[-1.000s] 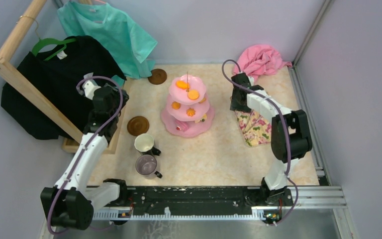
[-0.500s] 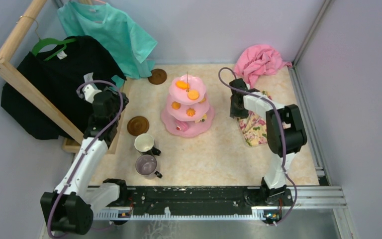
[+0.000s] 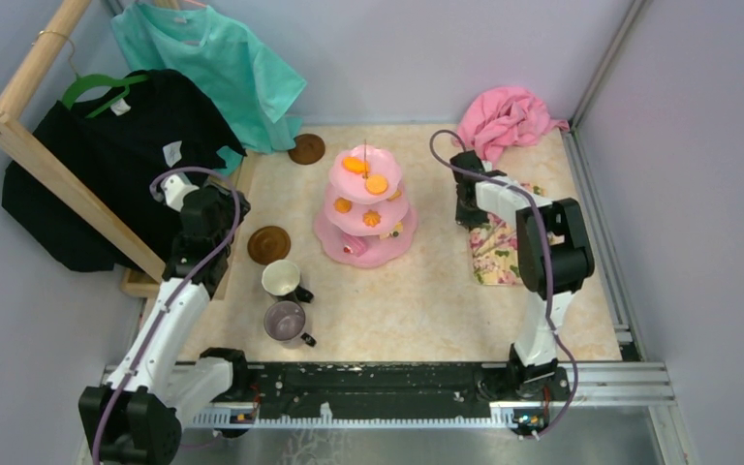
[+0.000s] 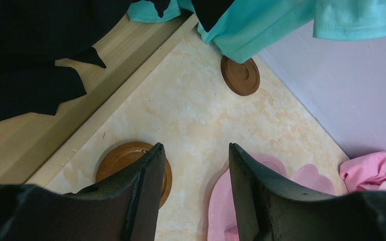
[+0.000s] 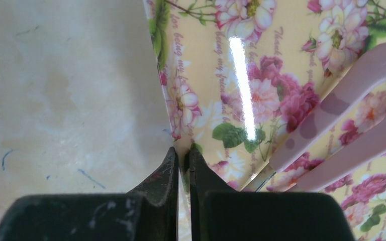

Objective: Serve the afternoon tea
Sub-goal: Move the tray to the corner of the board.

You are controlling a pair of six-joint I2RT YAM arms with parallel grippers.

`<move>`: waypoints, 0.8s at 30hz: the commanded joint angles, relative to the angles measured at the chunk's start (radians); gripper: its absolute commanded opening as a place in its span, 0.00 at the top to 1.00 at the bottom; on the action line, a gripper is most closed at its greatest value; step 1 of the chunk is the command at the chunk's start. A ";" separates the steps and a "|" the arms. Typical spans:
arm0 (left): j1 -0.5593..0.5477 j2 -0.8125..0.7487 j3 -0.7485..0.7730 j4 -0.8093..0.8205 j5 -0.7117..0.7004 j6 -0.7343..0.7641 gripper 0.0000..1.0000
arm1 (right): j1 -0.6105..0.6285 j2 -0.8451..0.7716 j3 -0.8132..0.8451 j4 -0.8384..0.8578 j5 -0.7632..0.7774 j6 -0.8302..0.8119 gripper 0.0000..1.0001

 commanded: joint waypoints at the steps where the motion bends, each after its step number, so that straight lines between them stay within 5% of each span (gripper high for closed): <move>1: 0.006 -0.041 -0.015 -0.021 -0.004 0.022 0.44 | -0.068 0.056 0.034 -0.015 -0.003 0.075 1.00; 14: 0.006 -0.096 -0.057 -0.096 0.027 0.026 0.45 | -0.234 0.186 0.248 -0.056 0.034 0.078 1.00; 24: 0.005 -0.057 -0.039 -0.075 0.047 0.016 0.44 | -0.235 0.404 0.579 -0.098 0.030 -0.131 1.00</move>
